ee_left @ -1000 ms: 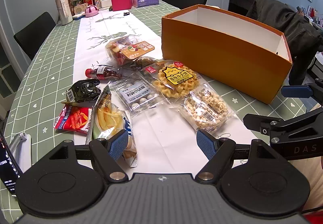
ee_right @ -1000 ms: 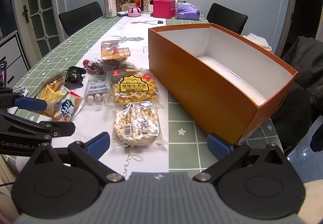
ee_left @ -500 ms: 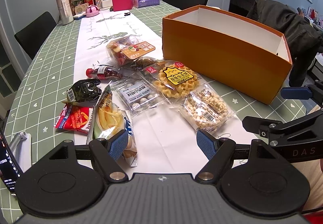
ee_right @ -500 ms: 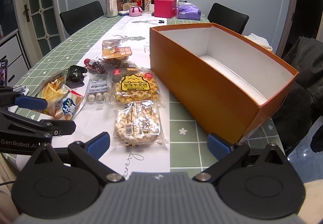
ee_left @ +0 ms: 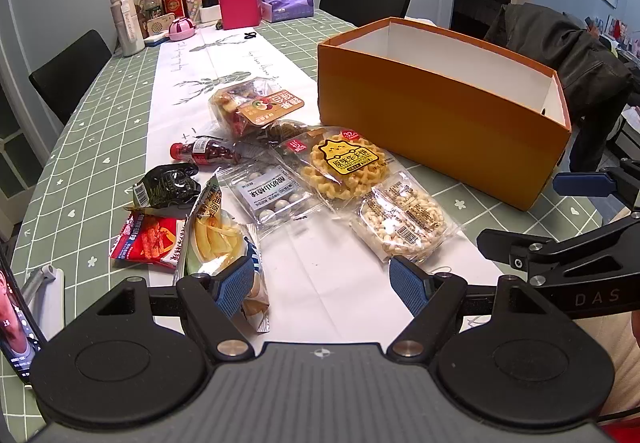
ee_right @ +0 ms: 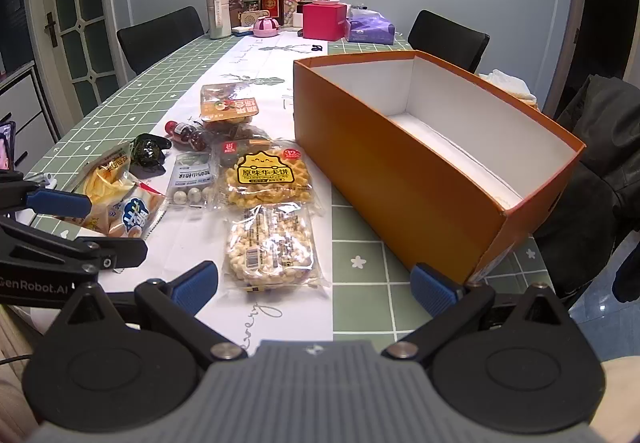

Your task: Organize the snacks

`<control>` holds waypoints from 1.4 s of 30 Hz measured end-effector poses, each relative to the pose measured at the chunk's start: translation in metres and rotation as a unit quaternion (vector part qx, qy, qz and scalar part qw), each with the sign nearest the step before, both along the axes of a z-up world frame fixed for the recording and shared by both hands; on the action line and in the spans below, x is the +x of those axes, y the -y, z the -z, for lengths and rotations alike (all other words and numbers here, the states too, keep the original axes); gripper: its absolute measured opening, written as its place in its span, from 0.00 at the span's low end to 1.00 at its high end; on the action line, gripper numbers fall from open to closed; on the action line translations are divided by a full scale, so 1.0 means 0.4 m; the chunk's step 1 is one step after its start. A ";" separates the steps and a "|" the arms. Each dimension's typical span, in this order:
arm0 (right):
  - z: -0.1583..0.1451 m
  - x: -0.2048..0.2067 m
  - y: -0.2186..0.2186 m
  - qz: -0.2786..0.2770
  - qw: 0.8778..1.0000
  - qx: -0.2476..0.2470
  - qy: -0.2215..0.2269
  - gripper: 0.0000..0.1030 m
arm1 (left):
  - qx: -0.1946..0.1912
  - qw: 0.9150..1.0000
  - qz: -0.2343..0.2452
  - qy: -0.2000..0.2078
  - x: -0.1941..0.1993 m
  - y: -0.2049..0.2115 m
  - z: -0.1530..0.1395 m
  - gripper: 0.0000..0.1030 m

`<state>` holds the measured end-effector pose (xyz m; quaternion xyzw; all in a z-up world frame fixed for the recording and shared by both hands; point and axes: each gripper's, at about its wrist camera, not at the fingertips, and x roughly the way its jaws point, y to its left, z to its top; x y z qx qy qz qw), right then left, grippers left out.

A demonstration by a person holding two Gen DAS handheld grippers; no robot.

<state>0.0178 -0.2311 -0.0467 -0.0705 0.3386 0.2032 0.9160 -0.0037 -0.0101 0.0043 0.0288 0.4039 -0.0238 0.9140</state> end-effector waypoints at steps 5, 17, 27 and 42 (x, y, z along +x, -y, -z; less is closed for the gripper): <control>-0.001 -0.001 -0.001 -0.001 1.000 -0.001 0.001 0.97 | -0.002 1.000 -0.003 0.000 -0.002 -0.002 -0.002 0.88; 0.002 0.001 0.000 0.001 1.000 -0.003 -0.002 0.97 | -0.004 1.000 -0.002 -0.003 -0.003 -0.001 0.002 0.88; 0.001 0.003 0.001 0.001 1.000 -0.004 -0.004 0.97 | -0.005 1.000 0.000 -0.004 0.000 0.003 0.003 0.88; 0.003 0.005 0.002 0.001 1.000 -0.005 -0.006 0.97 | -0.014 1.000 0.002 0.002 0.002 -0.002 0.000 0.88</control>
